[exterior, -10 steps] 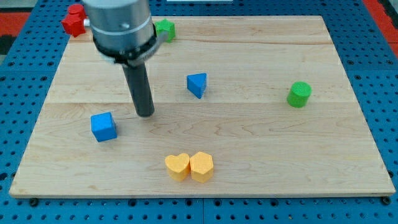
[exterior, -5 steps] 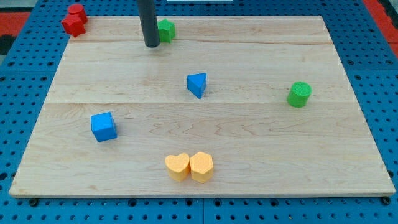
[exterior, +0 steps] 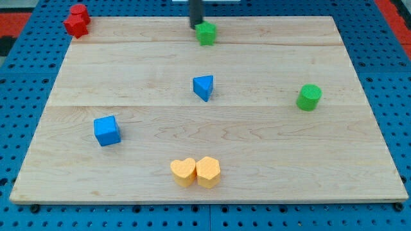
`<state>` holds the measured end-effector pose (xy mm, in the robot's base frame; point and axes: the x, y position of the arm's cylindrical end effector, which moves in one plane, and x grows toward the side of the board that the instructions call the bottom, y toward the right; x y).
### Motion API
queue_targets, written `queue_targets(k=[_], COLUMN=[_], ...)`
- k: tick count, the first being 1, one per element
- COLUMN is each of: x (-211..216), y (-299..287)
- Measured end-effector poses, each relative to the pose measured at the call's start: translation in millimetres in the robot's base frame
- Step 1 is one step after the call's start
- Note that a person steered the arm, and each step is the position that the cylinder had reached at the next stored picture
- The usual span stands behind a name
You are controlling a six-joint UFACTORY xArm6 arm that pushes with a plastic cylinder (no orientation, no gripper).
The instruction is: Move the green star diagonal bottom right to the green circle
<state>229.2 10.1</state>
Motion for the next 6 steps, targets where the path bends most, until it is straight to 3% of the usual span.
queue_targets(k=[2,3,4,6], x=[76,77,41,69], y=[92,97,93,43])
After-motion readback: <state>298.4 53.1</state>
